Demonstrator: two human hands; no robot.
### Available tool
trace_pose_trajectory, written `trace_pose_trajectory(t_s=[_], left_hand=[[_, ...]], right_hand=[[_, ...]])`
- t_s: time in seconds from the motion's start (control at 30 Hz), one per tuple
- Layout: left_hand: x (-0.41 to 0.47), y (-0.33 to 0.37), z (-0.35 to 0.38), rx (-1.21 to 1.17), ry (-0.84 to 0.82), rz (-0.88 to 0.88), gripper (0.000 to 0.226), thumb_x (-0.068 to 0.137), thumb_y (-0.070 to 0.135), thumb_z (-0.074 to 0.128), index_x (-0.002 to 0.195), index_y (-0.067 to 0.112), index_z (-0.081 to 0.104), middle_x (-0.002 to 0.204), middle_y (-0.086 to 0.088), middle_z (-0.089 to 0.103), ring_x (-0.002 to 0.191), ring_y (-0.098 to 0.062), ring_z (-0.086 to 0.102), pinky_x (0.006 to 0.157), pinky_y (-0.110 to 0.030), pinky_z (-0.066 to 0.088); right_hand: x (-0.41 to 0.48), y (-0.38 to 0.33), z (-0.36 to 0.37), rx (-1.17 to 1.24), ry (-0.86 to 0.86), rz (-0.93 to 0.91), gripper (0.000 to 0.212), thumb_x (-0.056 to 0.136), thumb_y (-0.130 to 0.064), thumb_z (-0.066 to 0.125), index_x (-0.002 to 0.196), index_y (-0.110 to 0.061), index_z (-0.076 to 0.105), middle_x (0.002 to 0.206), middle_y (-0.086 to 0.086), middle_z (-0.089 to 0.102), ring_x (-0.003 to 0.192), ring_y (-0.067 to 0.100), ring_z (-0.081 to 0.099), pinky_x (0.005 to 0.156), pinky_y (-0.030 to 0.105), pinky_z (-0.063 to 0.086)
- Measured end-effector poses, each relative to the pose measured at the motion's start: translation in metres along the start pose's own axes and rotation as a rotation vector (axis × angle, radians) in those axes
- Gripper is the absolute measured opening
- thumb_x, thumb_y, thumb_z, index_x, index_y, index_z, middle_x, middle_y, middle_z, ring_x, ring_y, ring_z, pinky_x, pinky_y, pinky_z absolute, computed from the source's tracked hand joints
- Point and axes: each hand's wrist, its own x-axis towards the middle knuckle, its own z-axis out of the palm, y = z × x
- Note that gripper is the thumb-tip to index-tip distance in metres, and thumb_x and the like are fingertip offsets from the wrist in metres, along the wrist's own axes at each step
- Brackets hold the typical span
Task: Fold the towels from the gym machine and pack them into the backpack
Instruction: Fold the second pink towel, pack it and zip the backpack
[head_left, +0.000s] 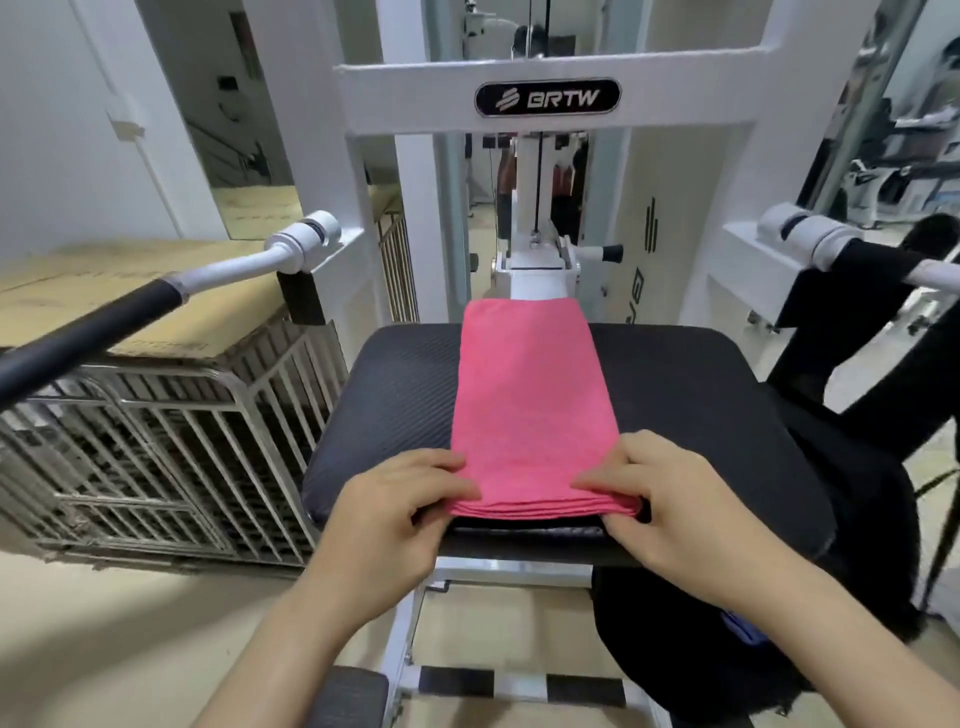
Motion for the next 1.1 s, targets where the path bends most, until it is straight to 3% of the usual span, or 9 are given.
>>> trace_pose_trajectory(t_s=[0.2, 0.37, 0.43, 0.5, 0.57, 0.67, 0.8, 0.97, 1.1], left_hand=[[-0.028, 0.016, -0.013, 0.000, -0.081, 0.129, 0.019, 0.075, 0.014, 0.059, 0.086, 0.017, 0.074, 0.091, 0.009, 0.072, 0.092, -0.003, 0.064, 0.092, -0.018, 0.047], [-0.038, 0.028, -0.021, -0.126, -0.156, 0.076, 0.017, 0.078, 0.011, 0.063, 0.088, 0.024, 0.066, 0.080, 0.016, 0.065, 0.074, -0.003, 0.062, 0.067, -0.023, 0.048], [-0.031, 0.034, -0.027, -0.283, -0.154, 0.024, 0.012, 0.081, 0.015, 0.057, 0.086, 0.021, 0.066, 0.078, 0.009, 0.066, 0.071, -0.009, 0.063, 0.065, -0.022, 0.047], [-0.016, 0.036, -0.034, -0.458, -0.124, -0.058, 0.010, 0.080, 0.020, 0.056, 0.085, 0.022, 0.065, 0.077, 0.004, 0.065, 0.071, -0.013, 0.062, 0.065, -0.024, 0.047], [0.006, 0.037, -0.038, -0.593, -0.057, -0.137, 0.007, 0.081, 0.021, 0.059, 0.085, 0.022, 0.065, 0.075, 0.000, 0.063, 0.069, -0.014, 0.059, 0.065, -0.032, 0.047], [0.053, 0.030, -0.029, -0.654, 0.090, -0.341, 0.019, 0.092, 0.010, 0.054, 0.085, 0.025, 0.064, 0.072, 0.010, 0.063, 0.067, -0.005, 0.057, 0.064, -0.028, 0.045], [0.108, 0.006, -0.008, -0.471, 0.071, -0.591, 0.015, 0.100, 0.027, 0.041, 0.098, 0.024, 0.055, 0.080, 0.003, 0.059, 0.072, -0.014, 0.054, 0.062, -0.031, 0.038], [0.127, -0.017, 0.014, -0.092, -0.017, -0.560, 0.019, 0.102, 0.025, 0.033, 0.109, 0.015, 0.046, 0.083, 0.008, 0.054, 0.076, -0.010, 0.051, 0.060, -0.023, 0.034], [0.127, -0.023, 0.026, 0.051, 0.003, -0.544, 0.019, 0.102, 0.025, 0.033, 0.112, 0.013, 0.046, 0.082, -0.001, 0.057, 0.077, -0.022, 0.054, 0.067, -0.035, 0.039]], right_hand=[[-0.035, -0.022, 0.003, -0.159, -0.013, -0.127, 0.029, 0.069, -0.017, 0.065, 0.093, -0.030, 0.075, 0.072, -0.013, 0.045, 0.077, 0.005, 0.041, 0.062, 0.032, 0.046], [-0.048, -0.034, -0.005, 0.061, -0.093, -0.141, 0.019, 0.072, -0.015, 0.058, 0.083, -0.025, 0.070, 0.107, -0.019, 0.064, 0.119, -0.001, 0.052, 0.094, 0.027, 0.045], [-0.043, -0.036, -0.014, 0.215, -0.115, -0.096, 0.020, 0.078, -0.009, 0.060, 0.089, -0.021, 0.071, 0.092, -0.011, 0.069, 0.095, 0.005, 0.064, 0.083, 0.028, 0.049], [-0.031, -0.036, -0.024, 0.372, -0.086, -0.057, 0.013, 0.083, -0.011, 0.062, 0.090, -0.020, 0.069, 0.077, 0.001, 0.065, 0.071, 0.017, 0.061, 0.069, 0.036, 0.049], [-0.011, -0.033, -0.032, 0.493, 0.036, -0.029, 0.007, 0.086, -0.017, 0.063, 0.089, -0.021, 0.068, 0.077, 0.005, 0.065, 0.071, 0.022, 0.060, 0.067, 0.032, 0.049], [0.030, -0.022, -0.037, 0.591, 0.176, 0.044, 0.010, 0.090, -0.018, 0.064, 0.093, -0.026, 0.069, 0.083, -0.004, 0.069, 0.076, 0.011, 0.062, 0.073, 0.025, 0.048], [0.090, -0.002, -0.037, 0.499, 0.209, 0.229, 0.013, 0.095, -0.023, 0.055, 0.102, -0.022, 0.066, 0.095, -0.010, 0.068, 0.088, 0.007, 0.062, 0.076, 0.026, 0.048], [0.133, 0.029, -0.005, 0.196, 0.084, 0.377, 0.026, 0.097, -0.030, 0.046, 0.116, -0.017, 0.057, 0.119, 0.006, 0.064, 0.107, 0.026, 0.058, 0.080, 0.029, 0.042], [0.137, 0.035, 0.009, 0.067, 0.083, 0.389, 0.026, 0.099, -0.030, 0.043, 0.113, -0.012, 0.054, 0.115, 0.012, 0.065, 0.103, 0.035, 0.059, 0.084, 0.039, 0.049]])
